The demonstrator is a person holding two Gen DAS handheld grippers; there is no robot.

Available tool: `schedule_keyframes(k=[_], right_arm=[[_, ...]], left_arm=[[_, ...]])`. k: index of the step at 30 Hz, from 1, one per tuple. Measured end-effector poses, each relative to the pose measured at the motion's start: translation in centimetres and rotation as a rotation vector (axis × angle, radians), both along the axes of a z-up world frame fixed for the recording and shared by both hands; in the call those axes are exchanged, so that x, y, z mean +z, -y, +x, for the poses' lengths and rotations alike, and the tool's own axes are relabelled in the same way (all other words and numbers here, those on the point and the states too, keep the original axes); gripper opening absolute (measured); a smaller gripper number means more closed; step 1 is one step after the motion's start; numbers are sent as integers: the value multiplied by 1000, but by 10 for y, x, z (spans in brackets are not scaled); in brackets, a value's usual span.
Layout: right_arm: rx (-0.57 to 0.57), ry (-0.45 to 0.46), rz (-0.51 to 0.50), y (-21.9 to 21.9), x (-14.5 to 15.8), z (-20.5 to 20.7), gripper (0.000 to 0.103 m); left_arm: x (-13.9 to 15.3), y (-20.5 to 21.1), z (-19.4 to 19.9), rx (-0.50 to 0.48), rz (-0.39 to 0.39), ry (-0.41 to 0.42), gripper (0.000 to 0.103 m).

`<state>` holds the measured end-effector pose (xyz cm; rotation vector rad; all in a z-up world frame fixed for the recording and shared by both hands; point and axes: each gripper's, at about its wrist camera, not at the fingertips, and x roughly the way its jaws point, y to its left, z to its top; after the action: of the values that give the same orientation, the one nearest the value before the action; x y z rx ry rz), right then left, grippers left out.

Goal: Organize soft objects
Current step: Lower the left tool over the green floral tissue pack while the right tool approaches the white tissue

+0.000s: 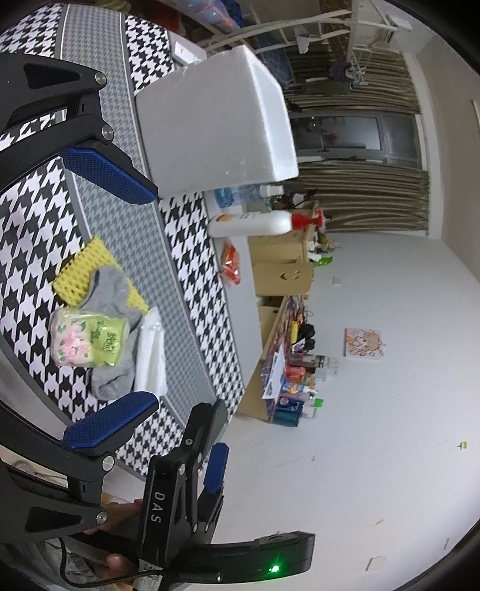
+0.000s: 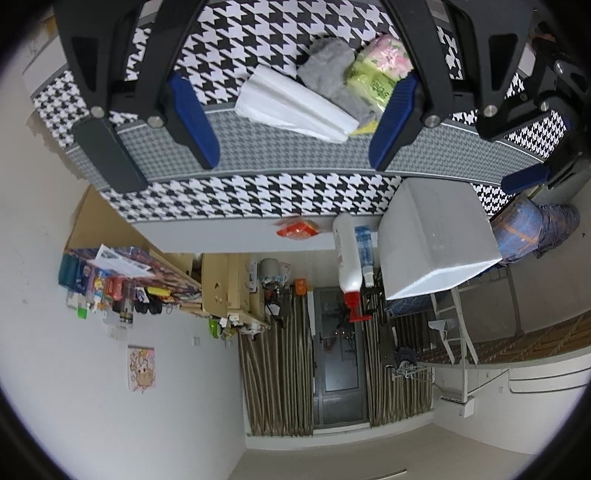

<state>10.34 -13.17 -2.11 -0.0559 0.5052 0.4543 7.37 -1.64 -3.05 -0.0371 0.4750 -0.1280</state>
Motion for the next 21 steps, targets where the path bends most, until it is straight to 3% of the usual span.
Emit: schedule_keyframes(k=[21], right_arm=[[-19,-88,-34,10,-31,8,86]], left_arm=[[-46,29,17,-77,34,-138,102]])
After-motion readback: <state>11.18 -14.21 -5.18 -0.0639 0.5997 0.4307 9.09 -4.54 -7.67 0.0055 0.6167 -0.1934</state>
